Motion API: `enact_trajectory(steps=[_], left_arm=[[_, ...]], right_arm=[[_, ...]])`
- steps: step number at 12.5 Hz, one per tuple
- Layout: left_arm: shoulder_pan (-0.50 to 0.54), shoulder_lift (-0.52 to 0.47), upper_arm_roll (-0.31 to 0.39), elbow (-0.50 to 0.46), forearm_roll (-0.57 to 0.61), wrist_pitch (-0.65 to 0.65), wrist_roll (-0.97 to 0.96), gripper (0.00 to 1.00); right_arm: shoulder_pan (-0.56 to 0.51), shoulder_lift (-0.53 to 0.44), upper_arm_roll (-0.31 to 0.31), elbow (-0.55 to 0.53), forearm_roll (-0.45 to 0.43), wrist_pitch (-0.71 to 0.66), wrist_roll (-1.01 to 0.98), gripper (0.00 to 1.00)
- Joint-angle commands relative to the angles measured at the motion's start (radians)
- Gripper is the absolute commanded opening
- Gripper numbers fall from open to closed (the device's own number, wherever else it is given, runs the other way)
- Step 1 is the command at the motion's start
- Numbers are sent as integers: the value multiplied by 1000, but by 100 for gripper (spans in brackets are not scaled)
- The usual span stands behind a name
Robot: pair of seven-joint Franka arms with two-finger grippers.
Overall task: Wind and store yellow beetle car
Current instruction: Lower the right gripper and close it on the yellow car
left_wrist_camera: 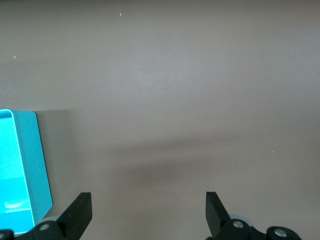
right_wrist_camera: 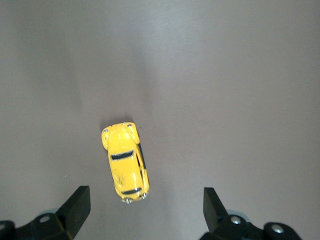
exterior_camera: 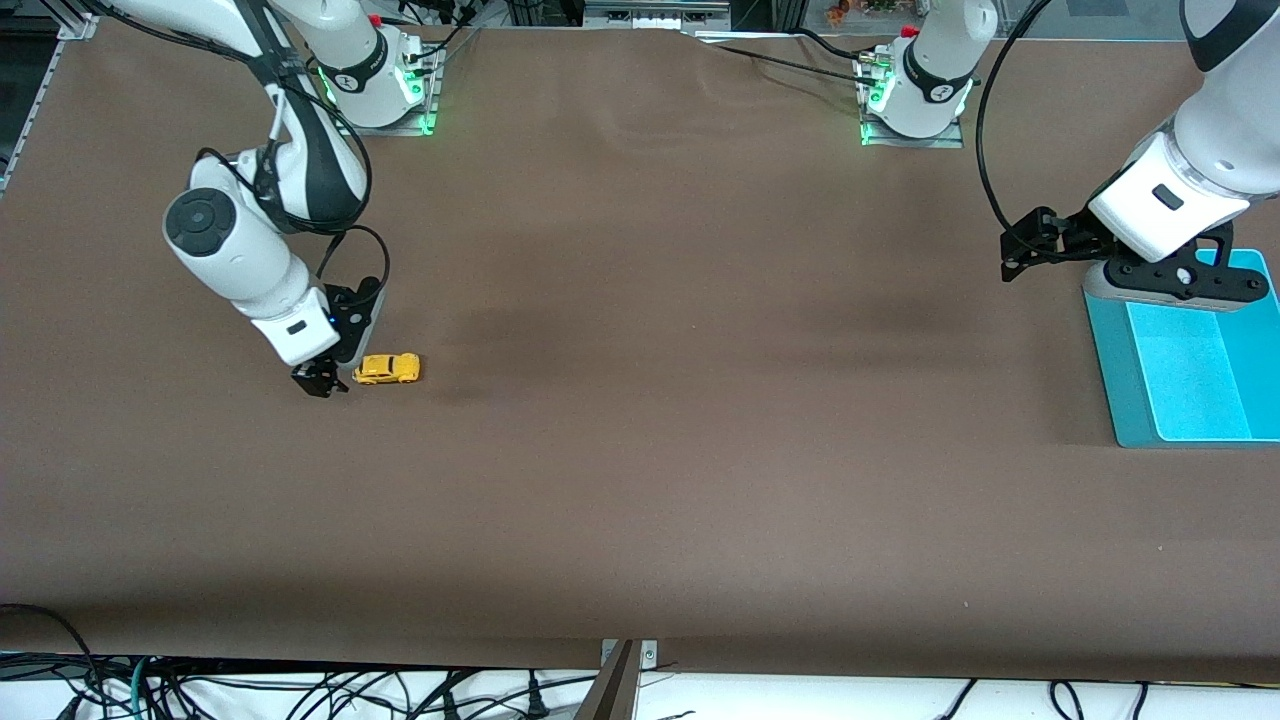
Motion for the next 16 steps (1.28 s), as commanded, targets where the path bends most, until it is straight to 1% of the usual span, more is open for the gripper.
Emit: enact_trajectory(steps=[1,4,6,8,11,16], left_arm=[[-3,12,-2,28,15,-25,5,100],[-3,12,-2,28,15,-25,5,100],[-3,12,-3,28,14,-33,5,100],[-1,12,-2,28,14,-33,5,100],[0,12,-2,28,14,-33,5,100],[0,12,-2,28,14,-34,5,100]], right_arm=[[-3,14,4,-52,-12,65,-36,100],[-4,28,4,-72,-11,116,-93,100],[-6,67,4,-86,-11,183,-157,100],[-6,94,4,-97,-9,231,-170,100],[-6,103,4,-152,-11,317,-173,100],[-12,126,4,-163,-11,358,-212,100]])
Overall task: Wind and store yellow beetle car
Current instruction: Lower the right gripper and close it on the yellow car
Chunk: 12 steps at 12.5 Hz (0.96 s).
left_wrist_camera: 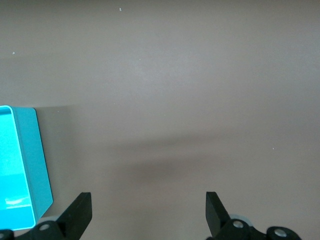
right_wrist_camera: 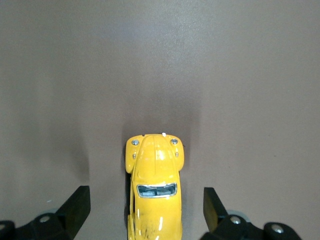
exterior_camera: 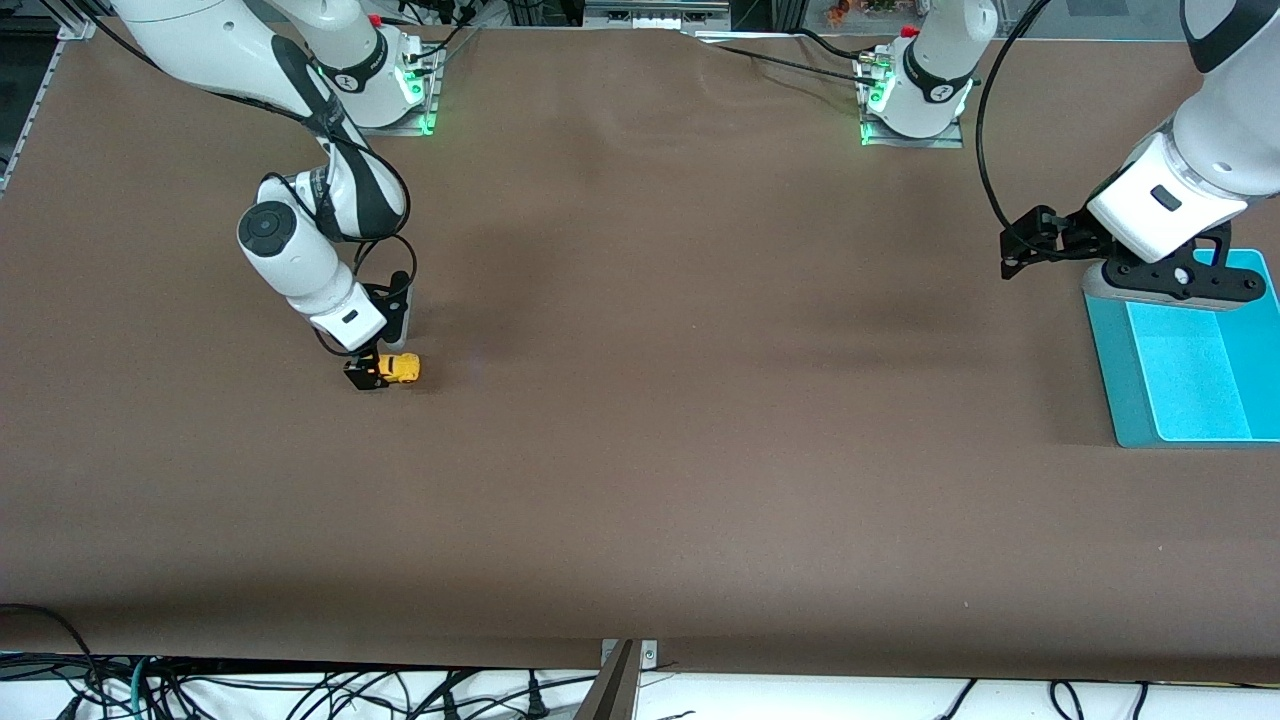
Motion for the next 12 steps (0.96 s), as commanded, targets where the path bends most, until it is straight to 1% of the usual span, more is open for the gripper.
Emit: enact_trajectory(steps=[1,2,3,4,5,6,9,12], left_arm=[[0,11,-2,28,14,-21,5,100],[0,11,-2,28,14,-21,5,100],[0,11,-2,28,14,-21,5,100],[0,11,-2,28,14,-21,7,100],[0,11,-2,28,14,-21,7,100],[0,11,-3,28,14,-21,5,100],[0,11,-2,28,14,-21,7,100],[0,11,-2,28,14,-21,7,100]], right_arm=[[-10,-3,3,-16,-6,29,-27,100],[-10,-3,3,-16,-8,29,-27,96],[-12,-3,1,-16,-6,29,-27,84],[-13,-3,1,-16,-6,29,-27,71],[-15,-3,1,-16,-6,29,-27,61],[-15,-3,1,-16,-6,29,-27,61],[-15,-3,-2,-16,-6,29,-27,48],[-15,-4,-5,-16,-3,29,-24,47]])
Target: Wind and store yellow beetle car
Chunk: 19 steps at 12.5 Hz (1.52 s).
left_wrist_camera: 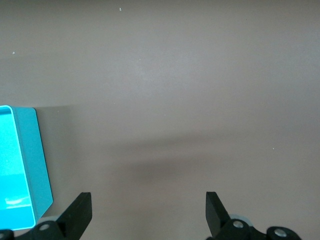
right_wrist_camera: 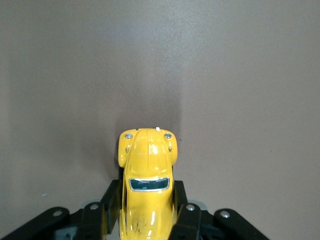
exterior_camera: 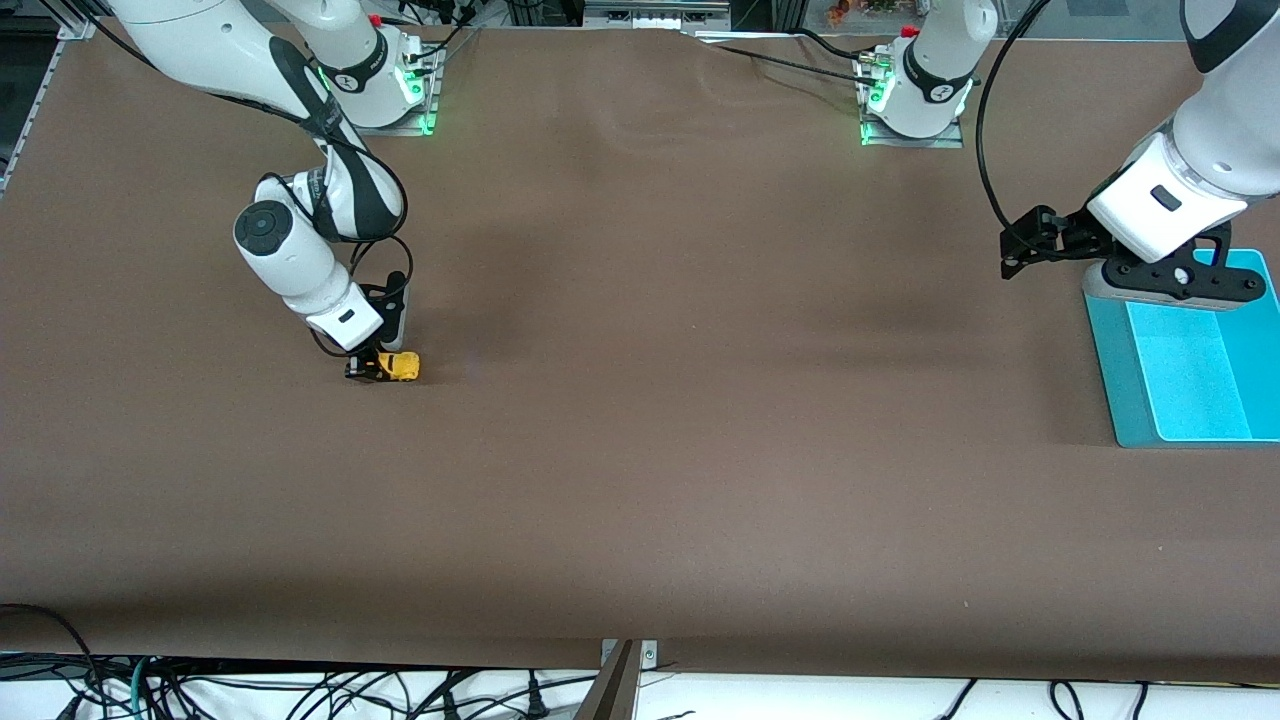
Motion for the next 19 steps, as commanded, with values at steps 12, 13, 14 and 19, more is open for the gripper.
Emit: enact_trajectory(steps=[12,13,14,19], left_arm=[[0,11,-2,30,14,-35,7,100],[0,11,-3,30,14,-35,7,100],[0,11,-2,30,14,-35,7,100],[0,11,-3,30,14,-35,7,100]], right_arm=[[-59,-3,-4,-27,-3,14,-15,44],[-64,-3,-4,-27,-3,14,-24,44],[-71,-3,-4,-27,-1,14,-38,44],[-117,-3,-4,-33,-3,16,-89,44]])
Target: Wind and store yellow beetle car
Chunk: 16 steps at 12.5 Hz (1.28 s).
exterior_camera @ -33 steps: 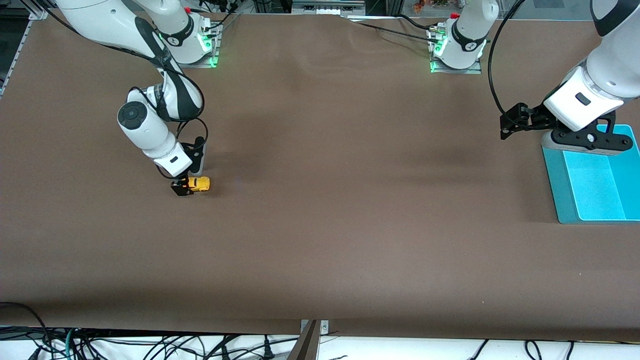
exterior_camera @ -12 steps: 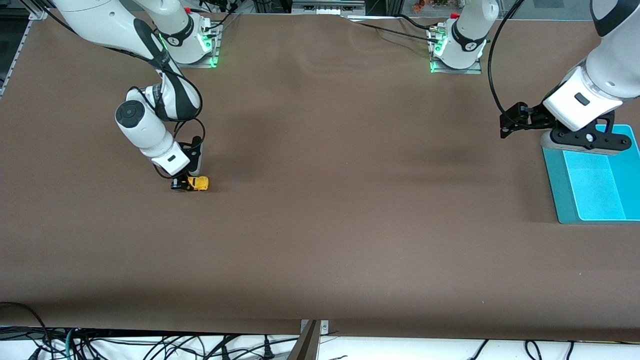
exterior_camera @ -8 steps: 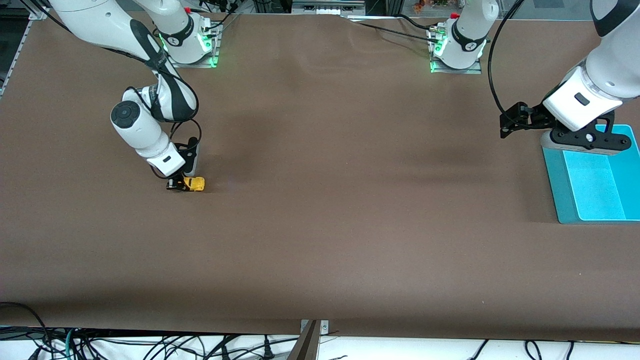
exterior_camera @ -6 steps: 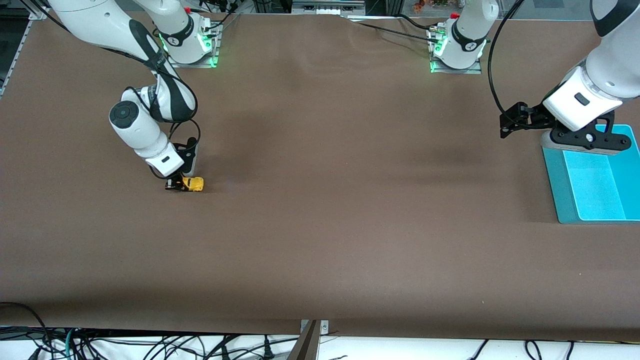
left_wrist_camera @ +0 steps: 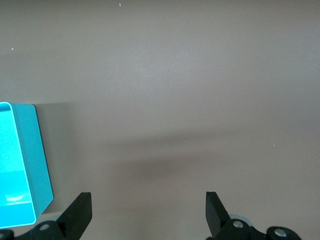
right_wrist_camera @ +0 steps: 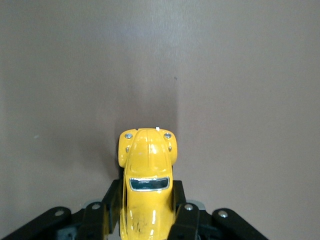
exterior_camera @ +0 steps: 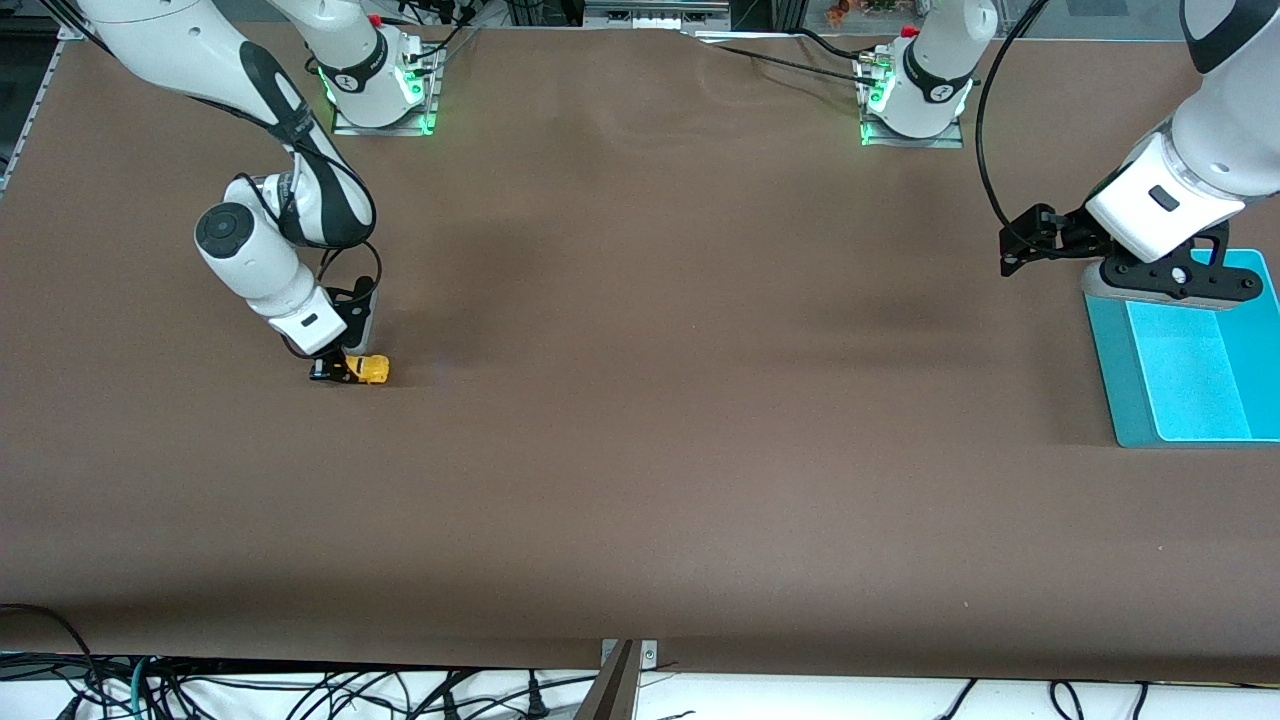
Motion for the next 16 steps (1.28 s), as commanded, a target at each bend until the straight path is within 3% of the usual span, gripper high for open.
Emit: enact_trajectory(steps=[1,16], left_arm=[[0,11,-3,30,14,-21,7,100],[1,11,-2,30,14,-21,8,100]], right_arm=[[-32,2,4,-26,-3,16,-44,44],[-179,5,7,-26,-6,16,-216,44]])
